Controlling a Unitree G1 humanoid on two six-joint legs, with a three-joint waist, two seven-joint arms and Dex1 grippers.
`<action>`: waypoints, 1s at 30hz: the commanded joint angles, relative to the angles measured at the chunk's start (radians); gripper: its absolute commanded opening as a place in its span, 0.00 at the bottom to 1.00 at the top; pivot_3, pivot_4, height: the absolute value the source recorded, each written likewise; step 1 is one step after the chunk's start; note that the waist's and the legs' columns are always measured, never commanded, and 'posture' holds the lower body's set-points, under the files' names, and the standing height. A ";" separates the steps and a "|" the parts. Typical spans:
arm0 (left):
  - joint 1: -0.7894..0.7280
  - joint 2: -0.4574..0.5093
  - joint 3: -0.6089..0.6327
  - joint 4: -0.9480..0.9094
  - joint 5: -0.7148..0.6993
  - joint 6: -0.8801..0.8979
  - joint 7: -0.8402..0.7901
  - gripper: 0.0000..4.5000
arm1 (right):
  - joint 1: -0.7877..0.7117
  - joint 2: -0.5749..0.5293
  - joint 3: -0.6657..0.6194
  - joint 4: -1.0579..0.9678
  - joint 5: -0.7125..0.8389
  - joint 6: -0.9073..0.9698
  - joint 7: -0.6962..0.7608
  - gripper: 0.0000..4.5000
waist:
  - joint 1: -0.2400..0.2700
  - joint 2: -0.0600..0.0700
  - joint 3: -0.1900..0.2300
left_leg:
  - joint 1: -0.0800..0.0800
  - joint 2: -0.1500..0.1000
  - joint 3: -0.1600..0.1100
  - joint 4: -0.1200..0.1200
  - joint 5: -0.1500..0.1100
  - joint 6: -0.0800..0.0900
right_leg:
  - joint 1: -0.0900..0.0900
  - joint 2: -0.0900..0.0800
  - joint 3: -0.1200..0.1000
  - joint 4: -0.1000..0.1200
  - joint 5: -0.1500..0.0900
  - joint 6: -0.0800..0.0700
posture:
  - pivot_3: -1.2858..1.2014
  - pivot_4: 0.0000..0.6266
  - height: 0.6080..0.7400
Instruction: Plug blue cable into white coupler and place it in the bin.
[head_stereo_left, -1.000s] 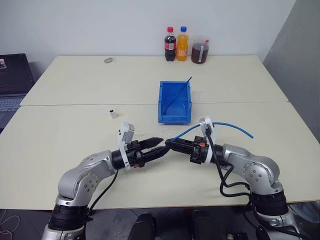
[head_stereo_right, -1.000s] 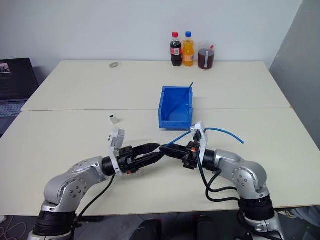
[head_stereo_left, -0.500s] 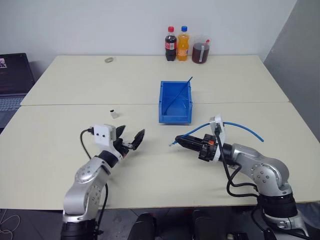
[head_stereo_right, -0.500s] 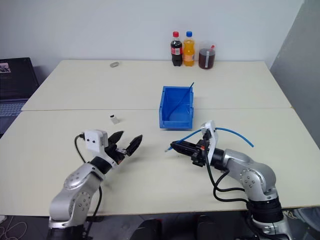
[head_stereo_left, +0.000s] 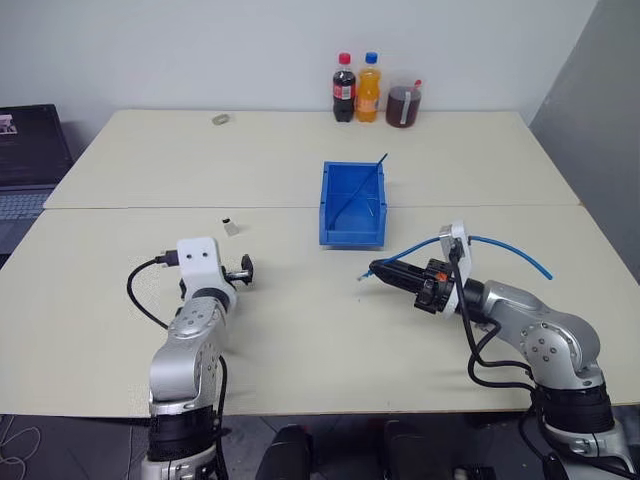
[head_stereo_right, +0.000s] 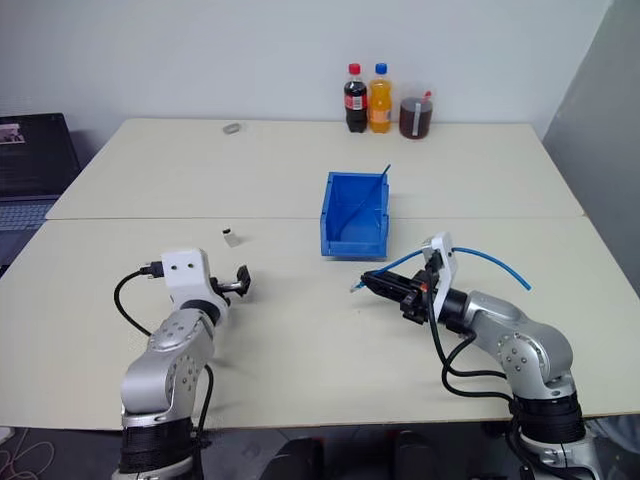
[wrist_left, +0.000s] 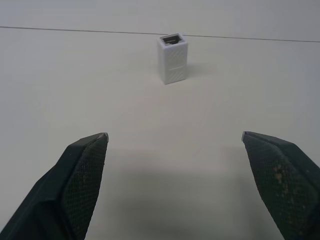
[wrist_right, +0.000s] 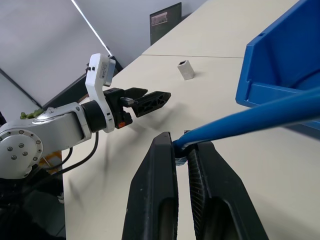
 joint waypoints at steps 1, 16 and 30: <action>-0.079 0.006 0.044 0.064 -0.001 0.000 0.016 1.00 | -0.008 0.000 -0.015 -0.021 0.002 -0.023 -0.002 0.01 | 0.000 0.000 0.000 | 0.000 0.000 0.000 0.000 0.000 0.000 | 0.000 0.000 0.000 0.000 0.000 0.000 | 0.52 0.24 1.00; -0.259 0.055 0.062 0.312 0.029 -0.043 0.020 1.00 | 0.001 -0.001 -0.017 -0.030 0.003 -0.029 -0.012 0.01 | 0.001 0.000 0.000 | -0.006 0.000 0.000 0.000 0.000 0.000 | -0.005 0.000 0.000 0.001 0.000 0.000 | 0.52 0.24 1.00; -0.368 0.085 0.033 0.530 0.065 -0.180 0.011 1.00 | 0.004 -0.002 -0.014 -0.036 0.004 -0.031 -0.017 0.01 | 0.001 0.000 0.000 | -0.007 -0.001 0.000 0.001 0.000 0.000 | -0.007 -0.001 0.000 0.001 0.001 0.000 | 0.52 0.24 1.00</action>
